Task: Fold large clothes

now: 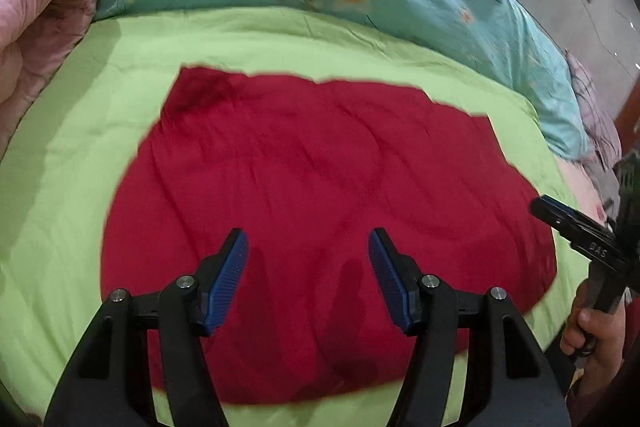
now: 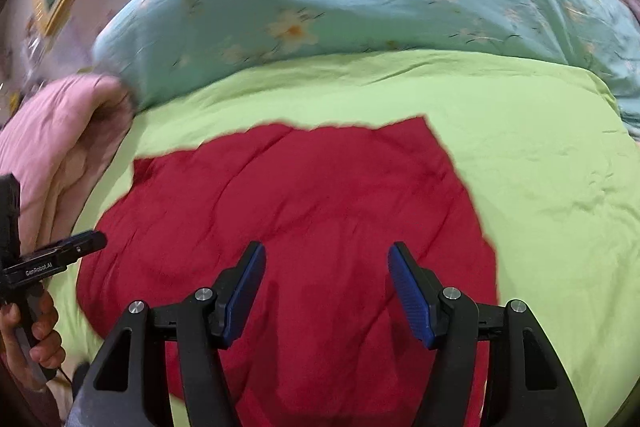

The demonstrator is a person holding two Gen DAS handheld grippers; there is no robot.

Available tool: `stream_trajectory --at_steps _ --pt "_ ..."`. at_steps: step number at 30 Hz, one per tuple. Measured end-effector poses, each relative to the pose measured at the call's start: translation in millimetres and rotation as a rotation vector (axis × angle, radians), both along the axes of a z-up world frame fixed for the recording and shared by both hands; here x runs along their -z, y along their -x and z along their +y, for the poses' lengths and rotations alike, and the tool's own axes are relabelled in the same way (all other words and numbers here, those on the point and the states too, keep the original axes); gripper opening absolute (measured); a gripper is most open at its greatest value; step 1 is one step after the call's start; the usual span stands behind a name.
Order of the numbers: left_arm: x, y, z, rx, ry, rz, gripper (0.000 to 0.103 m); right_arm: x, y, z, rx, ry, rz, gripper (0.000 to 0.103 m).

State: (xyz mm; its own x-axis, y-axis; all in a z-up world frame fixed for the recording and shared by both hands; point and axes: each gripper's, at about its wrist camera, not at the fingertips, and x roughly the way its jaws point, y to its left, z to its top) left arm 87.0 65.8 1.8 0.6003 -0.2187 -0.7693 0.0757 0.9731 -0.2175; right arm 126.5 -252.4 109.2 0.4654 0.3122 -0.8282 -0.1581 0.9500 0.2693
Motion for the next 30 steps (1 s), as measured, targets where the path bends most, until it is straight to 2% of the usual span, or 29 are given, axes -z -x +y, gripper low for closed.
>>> stream_trajectory --at_steps 3,6,10,18,30 --pt "12.1 13.8 -5.1 0.012 -0.028 0.013 0.062 4.0 22.3 7.8 -0.030 0.031 0.019 0.065" --pt "20.6 16.4 -13.4 0.019 -0.060 0.026 0.062 23.8 35.9 12.2 -0.034 0.126 0.063 0.067" --pt "31.0 17.9 -17.3 0.029 -0.075 0.040 0.062 45.3 46.6 -0.7 -0.004 0.073 0.110 0.071" --pt "43.9 13.7 -17.7 0.028 -0.074 0.039 0.065 59.5 53.2 -4.5 -0.003 0.068 0.099 0.074" --pt "28.5 29.9 -23.6 -0.019 -0.123 0.037 0.069 41.6 67.7 0.5 0.004 0.109 0.085 0.075"
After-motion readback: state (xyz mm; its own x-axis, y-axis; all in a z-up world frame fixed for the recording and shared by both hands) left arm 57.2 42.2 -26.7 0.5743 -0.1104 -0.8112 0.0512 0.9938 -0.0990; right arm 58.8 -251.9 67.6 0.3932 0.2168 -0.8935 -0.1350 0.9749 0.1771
